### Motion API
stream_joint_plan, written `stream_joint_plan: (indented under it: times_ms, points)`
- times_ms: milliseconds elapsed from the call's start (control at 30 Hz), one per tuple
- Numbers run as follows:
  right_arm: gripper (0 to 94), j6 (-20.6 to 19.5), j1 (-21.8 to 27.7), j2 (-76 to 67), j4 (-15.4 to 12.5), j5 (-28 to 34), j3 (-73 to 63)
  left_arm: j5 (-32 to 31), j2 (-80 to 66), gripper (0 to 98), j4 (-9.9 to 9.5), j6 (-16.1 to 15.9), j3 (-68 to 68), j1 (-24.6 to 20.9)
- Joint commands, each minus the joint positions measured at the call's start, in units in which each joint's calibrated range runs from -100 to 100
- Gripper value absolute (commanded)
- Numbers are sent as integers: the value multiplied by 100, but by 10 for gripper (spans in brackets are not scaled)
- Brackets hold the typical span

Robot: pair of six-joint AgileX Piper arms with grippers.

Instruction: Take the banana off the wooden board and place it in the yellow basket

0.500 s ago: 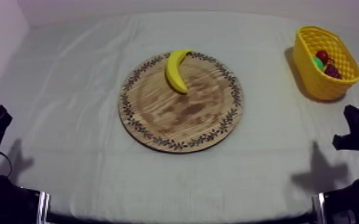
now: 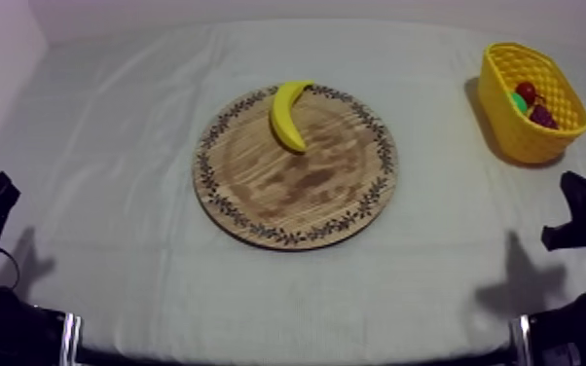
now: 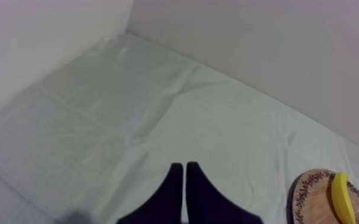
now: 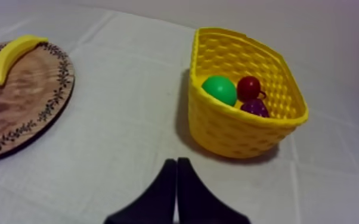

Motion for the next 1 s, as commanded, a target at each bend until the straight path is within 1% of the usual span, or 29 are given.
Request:
stream_joint_plan:
  times_ms: [0, 133, 267, 400, 567, 733, 800, 867, 967]
  points:
    - [5, -204, -16, 2, -30, -54, 6, 0, 4, 1, 3, 1, 0, -2]
    - [4, -501, -103, 81, 75, -127, -42, 0, 4, 1, 3, -2, 0, -2]
    - [4, -706, -218, 566, 140, -244, -461, 0, 4, 1, 3, -4, 0, -2]
    - [4, -821, -350, 1402, 87, -241, -1373, 0, 4, 1, 3, -4, 0, -2]
    - [4, -954, -595, 2600, -57, 141, -2975, 0, 4, 1, 3, -4, 0, -2]
    - [4, -1003, -861, 3709, -294, 537, -4520, 0, 4, 1, 3, -4, 0, -2]
    - [4, -957, -913, 4130, -457, 749, -5111, 0, 4, 1, 3, -3, 0, -2]
    - [5, -799, -789, 4570, -771, 1036, -5720, 0, 4, 1, 3, -1, 0, -2]
    - [6, -574, -480, 5370, -1259, 1692, -6738, 0, 4, 1, 3, 0, 0, -2]
